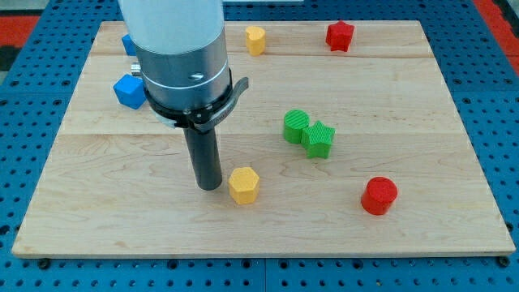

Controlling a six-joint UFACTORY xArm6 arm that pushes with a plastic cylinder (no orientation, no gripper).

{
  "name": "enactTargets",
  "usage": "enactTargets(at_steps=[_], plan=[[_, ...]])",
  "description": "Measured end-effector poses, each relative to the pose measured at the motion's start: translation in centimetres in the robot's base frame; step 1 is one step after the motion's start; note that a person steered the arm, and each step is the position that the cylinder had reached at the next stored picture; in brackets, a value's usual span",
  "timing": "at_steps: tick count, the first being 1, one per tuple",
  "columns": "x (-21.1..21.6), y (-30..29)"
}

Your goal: Move the hexagon towards the bottom center

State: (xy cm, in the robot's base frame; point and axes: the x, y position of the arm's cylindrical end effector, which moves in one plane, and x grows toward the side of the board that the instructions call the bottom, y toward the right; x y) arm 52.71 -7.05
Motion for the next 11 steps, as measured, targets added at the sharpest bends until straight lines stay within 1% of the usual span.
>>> enactTargets(at_steps=[5, 6, 7, 8, 9, 11], plan=[[0.0, -4.9], [-2.5, -5.9], [-8.1, -3.3], [-14.2, 0.8], [-15.6, 2.4], [-15.9, 2.3]])
